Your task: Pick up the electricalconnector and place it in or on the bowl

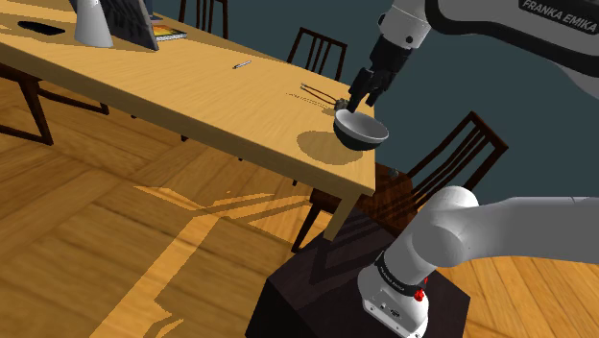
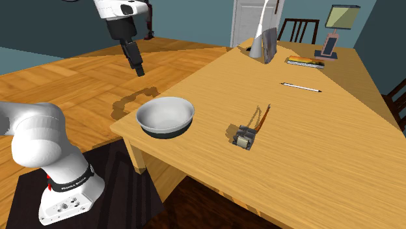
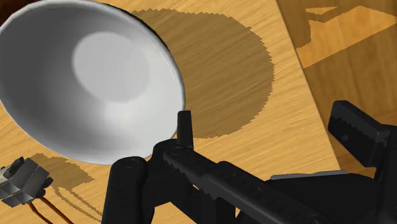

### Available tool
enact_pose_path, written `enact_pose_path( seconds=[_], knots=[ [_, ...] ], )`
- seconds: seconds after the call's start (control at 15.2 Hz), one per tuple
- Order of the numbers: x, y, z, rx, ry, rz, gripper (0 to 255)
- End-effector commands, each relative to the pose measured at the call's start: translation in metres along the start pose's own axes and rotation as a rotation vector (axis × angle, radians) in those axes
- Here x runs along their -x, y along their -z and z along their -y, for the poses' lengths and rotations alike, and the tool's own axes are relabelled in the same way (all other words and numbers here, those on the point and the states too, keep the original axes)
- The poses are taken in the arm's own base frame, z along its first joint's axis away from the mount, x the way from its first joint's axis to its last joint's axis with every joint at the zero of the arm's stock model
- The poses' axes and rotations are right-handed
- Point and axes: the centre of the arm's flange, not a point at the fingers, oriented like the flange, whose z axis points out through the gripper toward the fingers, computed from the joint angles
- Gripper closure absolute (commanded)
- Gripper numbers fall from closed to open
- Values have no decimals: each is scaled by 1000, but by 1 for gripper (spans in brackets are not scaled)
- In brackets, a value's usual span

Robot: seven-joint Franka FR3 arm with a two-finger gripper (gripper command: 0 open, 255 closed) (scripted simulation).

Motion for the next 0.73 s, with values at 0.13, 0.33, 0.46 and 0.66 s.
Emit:
enact_pose_path(
  seconds=[0.13, 0.33, 0.46, 0.66],
  knots=[
    [-13, -8, -23, -6, 24, 2, 0],
    [-34, -20, -56, -16, 59, 5, 0],
    [-49, -28, -77, -22, 83, 7, 0],
    [-71, -41, -109, -32, 119, 11, 0]
  ],
)
